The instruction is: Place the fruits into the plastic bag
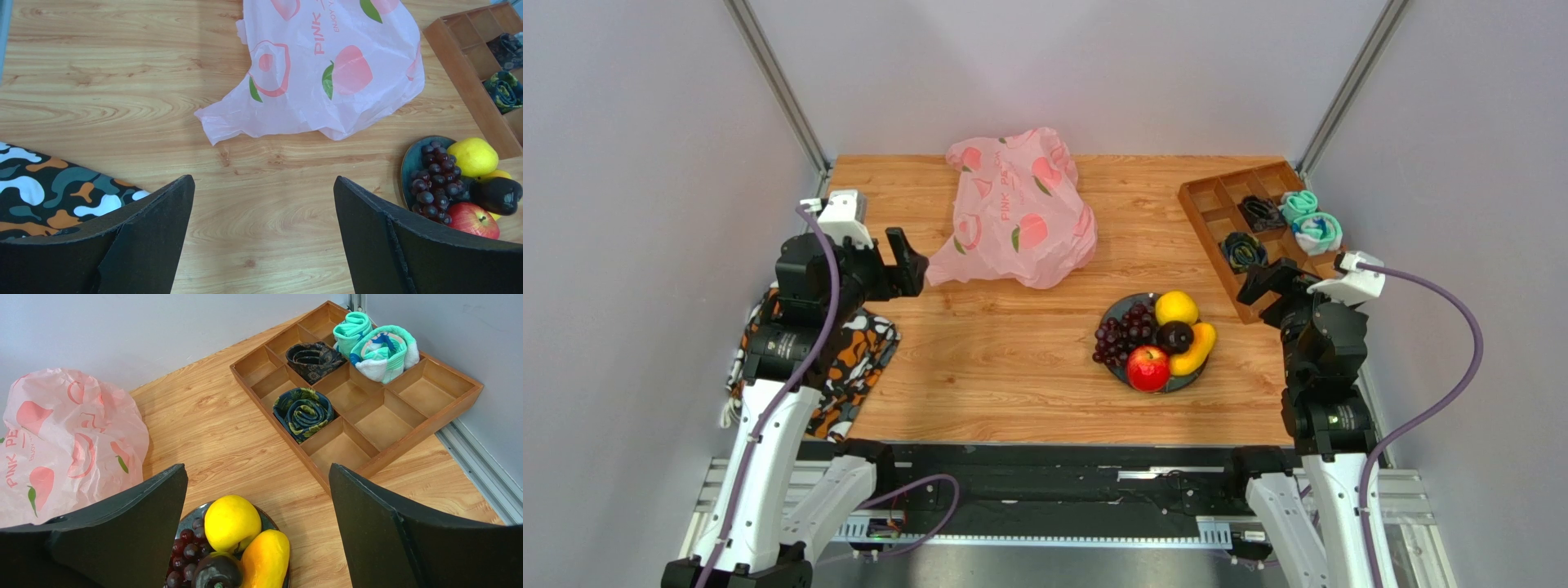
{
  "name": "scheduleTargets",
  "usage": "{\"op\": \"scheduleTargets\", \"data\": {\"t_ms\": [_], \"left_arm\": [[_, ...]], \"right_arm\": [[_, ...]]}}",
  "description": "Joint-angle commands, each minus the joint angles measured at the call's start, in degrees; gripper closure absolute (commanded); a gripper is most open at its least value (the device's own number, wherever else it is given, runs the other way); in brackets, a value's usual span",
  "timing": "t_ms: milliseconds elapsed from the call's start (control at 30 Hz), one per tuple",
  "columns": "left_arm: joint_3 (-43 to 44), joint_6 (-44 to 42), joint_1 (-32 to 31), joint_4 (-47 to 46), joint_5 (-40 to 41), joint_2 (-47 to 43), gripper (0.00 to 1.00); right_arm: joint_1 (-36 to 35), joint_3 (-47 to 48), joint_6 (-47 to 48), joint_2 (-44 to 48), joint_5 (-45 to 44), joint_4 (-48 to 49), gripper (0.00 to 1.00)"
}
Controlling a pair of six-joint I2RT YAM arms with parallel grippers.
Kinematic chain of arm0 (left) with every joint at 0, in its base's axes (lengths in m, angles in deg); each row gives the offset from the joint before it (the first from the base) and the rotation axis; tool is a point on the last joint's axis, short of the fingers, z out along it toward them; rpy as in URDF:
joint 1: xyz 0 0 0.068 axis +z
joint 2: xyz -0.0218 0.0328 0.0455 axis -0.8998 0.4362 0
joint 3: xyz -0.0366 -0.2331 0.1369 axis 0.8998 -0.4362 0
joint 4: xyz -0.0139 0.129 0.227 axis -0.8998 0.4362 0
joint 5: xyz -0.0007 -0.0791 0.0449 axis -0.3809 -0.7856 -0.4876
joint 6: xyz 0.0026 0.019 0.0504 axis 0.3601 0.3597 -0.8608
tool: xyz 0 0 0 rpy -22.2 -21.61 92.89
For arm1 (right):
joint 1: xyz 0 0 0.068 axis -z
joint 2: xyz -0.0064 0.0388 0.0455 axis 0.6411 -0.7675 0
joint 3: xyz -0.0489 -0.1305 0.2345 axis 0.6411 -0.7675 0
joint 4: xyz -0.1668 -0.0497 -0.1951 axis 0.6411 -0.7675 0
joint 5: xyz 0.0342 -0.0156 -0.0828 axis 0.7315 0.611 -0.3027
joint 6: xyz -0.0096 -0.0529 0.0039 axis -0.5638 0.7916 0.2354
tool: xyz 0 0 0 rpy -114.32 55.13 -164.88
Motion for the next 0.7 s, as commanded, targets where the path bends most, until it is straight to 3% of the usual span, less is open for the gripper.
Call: {"op": "scheduleTargets", "data": {"t_ms": [0, 400, 533, 667], "left_arm": [[0.2, -1.0, 0.2, -1.7, -0.4, 0.1, 0.07], [2.2, -1.2, 0.2, -2.2, -5.8, 5.1, 0.01], [6.8, -1.0, 0.2, -2.3, -6.7, 9.1, 0.01], [15.3, -4.1, 1.1, -0.9, -3.2, 17.9, 0.01]], "right_arm": [[0.1, 1.5, 0.3, 0.6, 0.9, 1.7, 0.10], [0.1, 1.5, 1.1, 1.6, 2.9, 2.8, 0.10], [-0.1, 2.1, 0.7, 0.7, 4.3, 2.7, 0.14], [0.0, 2.9, -0.5, -1.8, 12.4, 4.1, 0.21]]}}
